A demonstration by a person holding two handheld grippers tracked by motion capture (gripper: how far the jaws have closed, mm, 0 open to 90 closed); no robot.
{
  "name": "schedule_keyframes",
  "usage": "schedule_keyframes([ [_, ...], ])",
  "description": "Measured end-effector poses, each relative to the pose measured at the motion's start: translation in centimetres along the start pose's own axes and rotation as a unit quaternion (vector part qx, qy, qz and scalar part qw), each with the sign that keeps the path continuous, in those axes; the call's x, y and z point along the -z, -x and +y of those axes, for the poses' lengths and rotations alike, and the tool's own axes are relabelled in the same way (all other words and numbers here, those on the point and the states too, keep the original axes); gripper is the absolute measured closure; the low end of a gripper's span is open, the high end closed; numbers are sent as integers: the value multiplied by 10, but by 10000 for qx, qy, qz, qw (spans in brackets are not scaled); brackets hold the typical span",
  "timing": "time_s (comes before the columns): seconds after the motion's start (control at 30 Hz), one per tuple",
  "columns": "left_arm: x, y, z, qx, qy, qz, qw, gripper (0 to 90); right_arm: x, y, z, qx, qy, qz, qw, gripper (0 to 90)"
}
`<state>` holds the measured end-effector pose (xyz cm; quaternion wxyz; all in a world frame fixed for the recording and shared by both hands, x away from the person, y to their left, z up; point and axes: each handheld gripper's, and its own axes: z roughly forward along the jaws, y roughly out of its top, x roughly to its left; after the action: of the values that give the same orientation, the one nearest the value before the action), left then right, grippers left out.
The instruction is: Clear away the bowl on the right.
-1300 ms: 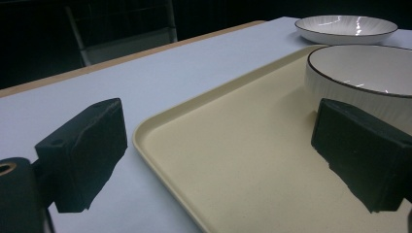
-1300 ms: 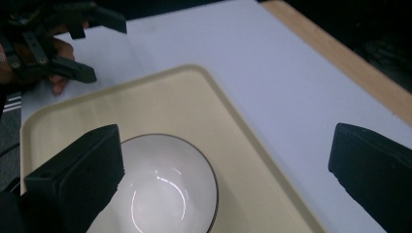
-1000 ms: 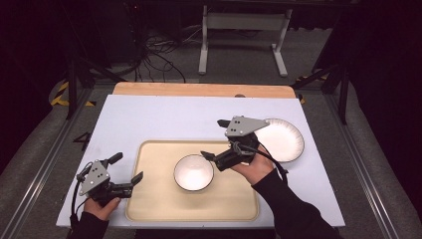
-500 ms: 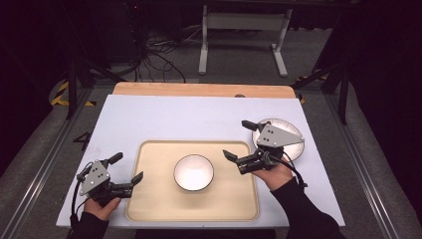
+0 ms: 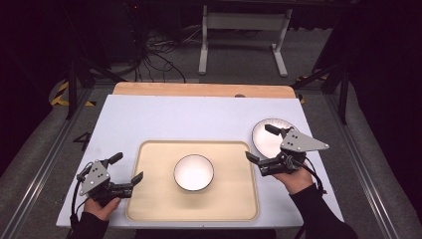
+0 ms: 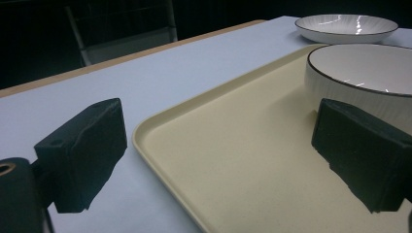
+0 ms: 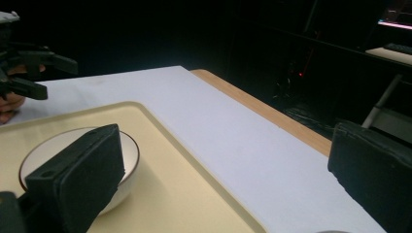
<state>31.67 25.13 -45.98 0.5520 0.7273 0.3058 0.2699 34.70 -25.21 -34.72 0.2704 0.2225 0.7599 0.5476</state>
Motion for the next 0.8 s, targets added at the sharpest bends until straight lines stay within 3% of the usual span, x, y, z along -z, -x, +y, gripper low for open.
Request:
schedule_keyframes([
  [0.3, 0, 0, 0, -2, 9, -18, 10000, 59, 9, 10, -21, -78, -160, -231, 9996, 0],
  [0.4, 1, -1, 0, -3, -22, -33, 10000, 59, 10, 11, -27, 14, -178, -262, 9995, 0],
  [0.67, 1, -1, 0, -3, -6, -49, 10000, 57, 13, 11, -53, -280, 29, -228, 9993, 0],
  [0.8, 1, -1, 0, -5, -17, -43, 10000, 57, 15, 8, -63, -310, 170, -184, 9992, 0],
])
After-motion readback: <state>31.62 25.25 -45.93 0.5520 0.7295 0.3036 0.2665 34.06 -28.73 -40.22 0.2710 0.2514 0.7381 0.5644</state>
